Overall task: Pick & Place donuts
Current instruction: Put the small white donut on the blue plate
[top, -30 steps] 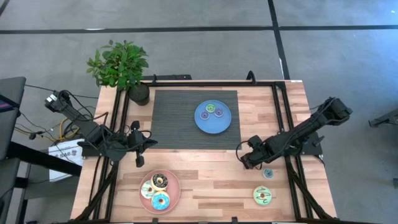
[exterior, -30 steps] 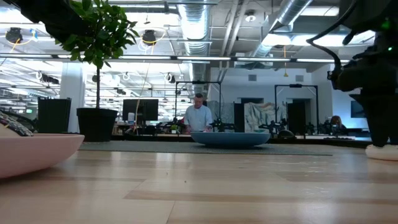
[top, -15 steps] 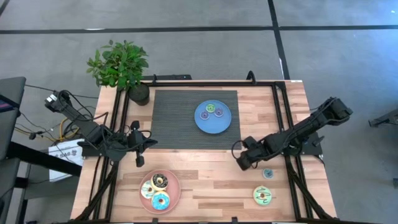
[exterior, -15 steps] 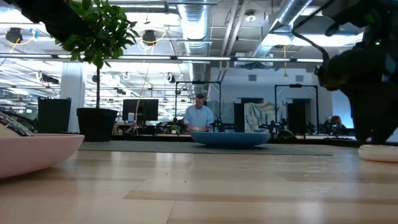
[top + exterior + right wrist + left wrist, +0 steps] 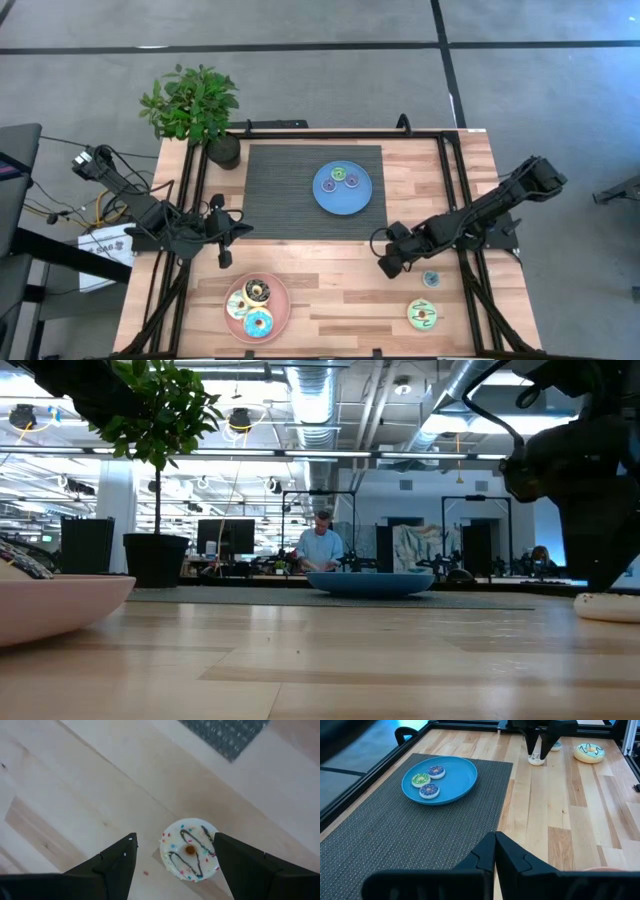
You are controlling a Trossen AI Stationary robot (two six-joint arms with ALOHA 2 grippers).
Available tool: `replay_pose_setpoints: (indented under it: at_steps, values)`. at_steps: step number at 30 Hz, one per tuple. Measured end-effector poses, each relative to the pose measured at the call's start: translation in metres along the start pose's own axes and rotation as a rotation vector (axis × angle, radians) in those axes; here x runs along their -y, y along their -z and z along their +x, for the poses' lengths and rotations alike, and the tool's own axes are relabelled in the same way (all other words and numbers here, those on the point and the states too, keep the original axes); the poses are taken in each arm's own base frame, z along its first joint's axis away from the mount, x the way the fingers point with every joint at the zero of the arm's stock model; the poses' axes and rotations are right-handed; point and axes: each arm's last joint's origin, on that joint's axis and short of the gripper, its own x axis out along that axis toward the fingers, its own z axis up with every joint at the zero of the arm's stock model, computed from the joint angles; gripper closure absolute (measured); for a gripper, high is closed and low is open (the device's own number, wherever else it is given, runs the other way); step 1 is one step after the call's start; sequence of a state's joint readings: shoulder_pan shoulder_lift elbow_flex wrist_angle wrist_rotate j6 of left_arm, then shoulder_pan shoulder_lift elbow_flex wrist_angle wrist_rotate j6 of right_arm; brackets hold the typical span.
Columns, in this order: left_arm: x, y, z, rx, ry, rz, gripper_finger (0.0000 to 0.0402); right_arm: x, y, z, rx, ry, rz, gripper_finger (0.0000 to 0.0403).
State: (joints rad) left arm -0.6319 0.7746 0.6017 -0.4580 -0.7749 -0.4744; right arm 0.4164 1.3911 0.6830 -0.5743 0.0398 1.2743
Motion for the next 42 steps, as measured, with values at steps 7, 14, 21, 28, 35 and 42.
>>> replay_pose_setpoints:
  at_steps: [7,14,21,28,35,42]
  values:
    - [0.0000,0.0001,0.0000,0.000,0.000,-0.002,0.0400,-0.0006,0.0020,0.0000,-0.041,-0.013,-0.022,0.0147]
    - [0.0000,0.0000,0.0000,0.000,0.000,-0.006,0.0400,-0.0012,0.0035,-0.0001,-0.062,-0.021,-0.034,0.0133]
    - [0.0000,-0.0001,0.0000,0.001,0.001,-0.007,0.0400,0.0005,0.0038,-0.0002,-0.072,-0.006,-0.033,0.0107]
    - [0.0000,0.0000,0.0000,0.001,0.000,-0.008,0.0400,-0.0044,0.0027,-0.0002,-0.074,-0.061,-0.033,0.0106]
    - [0.0000,0.0000,0.0000,0.001,0.000,-0.008,0.0400,-0.0040,0.0011,-0.0001,-0.038,-0.050,-0.021,0.0105]
    - [0.0000,-0.0001,0.0000,0.001,0.000,-0.008,0.0400,-0.0038,0.0008,-0.0001,-0.023,-0.044,-0.021,0.0046]
